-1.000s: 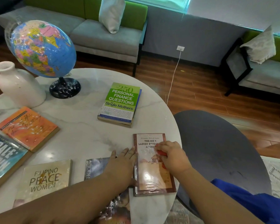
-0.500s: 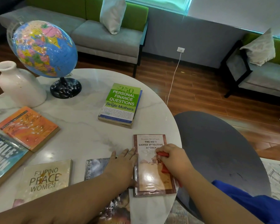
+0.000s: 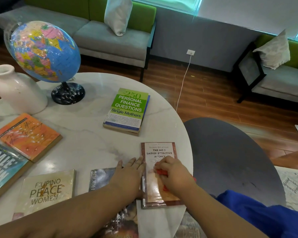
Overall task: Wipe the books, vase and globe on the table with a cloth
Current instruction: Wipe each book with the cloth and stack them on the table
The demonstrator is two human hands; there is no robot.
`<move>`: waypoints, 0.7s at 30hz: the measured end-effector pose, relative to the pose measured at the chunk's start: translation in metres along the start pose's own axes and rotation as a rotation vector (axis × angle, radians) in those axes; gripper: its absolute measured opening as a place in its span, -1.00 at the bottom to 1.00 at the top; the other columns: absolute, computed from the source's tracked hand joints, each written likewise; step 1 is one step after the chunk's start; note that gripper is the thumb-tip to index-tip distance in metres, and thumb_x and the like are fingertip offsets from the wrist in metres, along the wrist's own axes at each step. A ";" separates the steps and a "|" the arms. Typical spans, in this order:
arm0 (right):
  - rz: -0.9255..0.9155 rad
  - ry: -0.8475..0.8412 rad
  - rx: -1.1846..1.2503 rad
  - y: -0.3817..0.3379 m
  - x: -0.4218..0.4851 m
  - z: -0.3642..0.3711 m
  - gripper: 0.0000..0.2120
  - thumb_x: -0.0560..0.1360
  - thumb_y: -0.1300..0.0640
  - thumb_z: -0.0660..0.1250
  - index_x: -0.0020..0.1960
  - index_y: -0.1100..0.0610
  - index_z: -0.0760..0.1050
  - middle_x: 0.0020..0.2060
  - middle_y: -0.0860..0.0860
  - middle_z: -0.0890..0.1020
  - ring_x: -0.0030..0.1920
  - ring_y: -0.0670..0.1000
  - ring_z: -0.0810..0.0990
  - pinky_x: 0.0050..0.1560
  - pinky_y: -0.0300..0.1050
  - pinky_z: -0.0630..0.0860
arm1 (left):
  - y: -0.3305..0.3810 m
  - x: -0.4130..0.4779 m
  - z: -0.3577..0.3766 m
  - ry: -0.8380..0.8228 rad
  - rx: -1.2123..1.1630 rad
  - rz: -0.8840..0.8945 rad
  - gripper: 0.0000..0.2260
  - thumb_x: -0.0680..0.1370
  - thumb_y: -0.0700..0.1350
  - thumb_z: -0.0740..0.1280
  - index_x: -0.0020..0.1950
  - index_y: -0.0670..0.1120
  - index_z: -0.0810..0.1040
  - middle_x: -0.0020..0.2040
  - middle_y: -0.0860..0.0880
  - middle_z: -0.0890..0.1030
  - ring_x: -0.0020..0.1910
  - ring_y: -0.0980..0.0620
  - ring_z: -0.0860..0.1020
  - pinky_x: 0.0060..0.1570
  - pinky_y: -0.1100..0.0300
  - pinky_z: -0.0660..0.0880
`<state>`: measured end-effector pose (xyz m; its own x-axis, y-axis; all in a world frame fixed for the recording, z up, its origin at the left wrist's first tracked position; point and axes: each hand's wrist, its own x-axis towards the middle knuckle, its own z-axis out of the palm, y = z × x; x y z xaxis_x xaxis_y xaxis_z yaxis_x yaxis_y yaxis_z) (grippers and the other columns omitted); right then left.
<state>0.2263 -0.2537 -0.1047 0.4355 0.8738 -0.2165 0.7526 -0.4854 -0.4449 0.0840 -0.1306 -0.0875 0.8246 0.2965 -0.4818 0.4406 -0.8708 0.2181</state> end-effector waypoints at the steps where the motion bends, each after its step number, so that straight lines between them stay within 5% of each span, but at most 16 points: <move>1: -0.020 -0.025 0.014 0.003 -0.002 -0.002 -0.71 0.49 0.17 0.35 0.18 -0.05 0.61 0.13 -0.14 0.52 0.19 -0.06 0.46 0.27 -0.13 0.43 | -0.001 0.000 0.000 0.002 -0.004 0.000 -0.09 0.47 0.24 0.34 0.58 -0.01 -0.15 0.59 0.01 -0.15 0.57 -0.01 -0.11 0.50 -0.16 -0.12; 4: 0.080 0.012 0.043 0.017 0.001 -0.013 -0.68 0.49 0.26 0.32 0.16 -0.03 0.62 0.13 -0.18 0.52 0.19 -0.10 0.43 0.23 -0.28 0.42 | -0.001 0.000 0.001 0.006 -0.009 0.004 -0.10 0.47 0.24 0.35 0.58 -0.02 -0.13 0.59 0.00 -0.15 0.57 -0.01 -0.11 0.51 -0.17 -0.11; 7: 0.148 0.113 0.099 0.012 0.010 -0.011 -0.66 0.50 0.30 0.31 0.18 -0.01 0.61 0.14 -0.18 0.51 0.19 -0.06 0.43 0.15 -0.23 0.51 | -0.001 0.000 0.000 -0.001 -0.004 0.005 -0.10 0.47 0.24 0.34 0.58 -0.02 -0.14 0.59 0.00 -0.16 0.57 -0.01 -0.12 0.50 -0.17 -0.12; 11: 0.031 0.000 0.020 0.009 0.014 -0.010 -0.65 0.51 0.27 0.32 0.22 -0.01 0.59 0.20 -0.15 0.53 0.24 -0.06 0.41 0.34 -0.19 0.35 | 0.000 -0.001 0.000 -0.001 -0.006 0.001 -0.09 0.46 0.25 0.34 0.58 -0.01 -0.16 0.59 0.01 -0.16 0.57 -0.01 -0.11 0.51 -0.17 -0.11; 21: 0.087 -0.021 0.096 0.009 0.021 -0.018 -0.69 0.49 0.28 0.36 0.16 -0.02 0.62 0.16 -0.15 0.54 0.20 -0.07 0.48 0.27 -0.13 0.47 | 0.000 0.000 0.000 -0.008 -0.006 -0.002 -0.08 0.46 0.25 0.35 0.58 -0.01 -0.17 0.59 0.01 -0.17 0.57 -0.01 -0.12 0.50 -0.16 -0.13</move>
<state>0.2511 -0.2406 -0.0974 0.4857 0.8295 -0.2759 0.6614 -0.5551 -0.5045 0.0843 -0.1308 -0.0870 0.8207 0.2955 -0.4890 0.4447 -0.8677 0.2221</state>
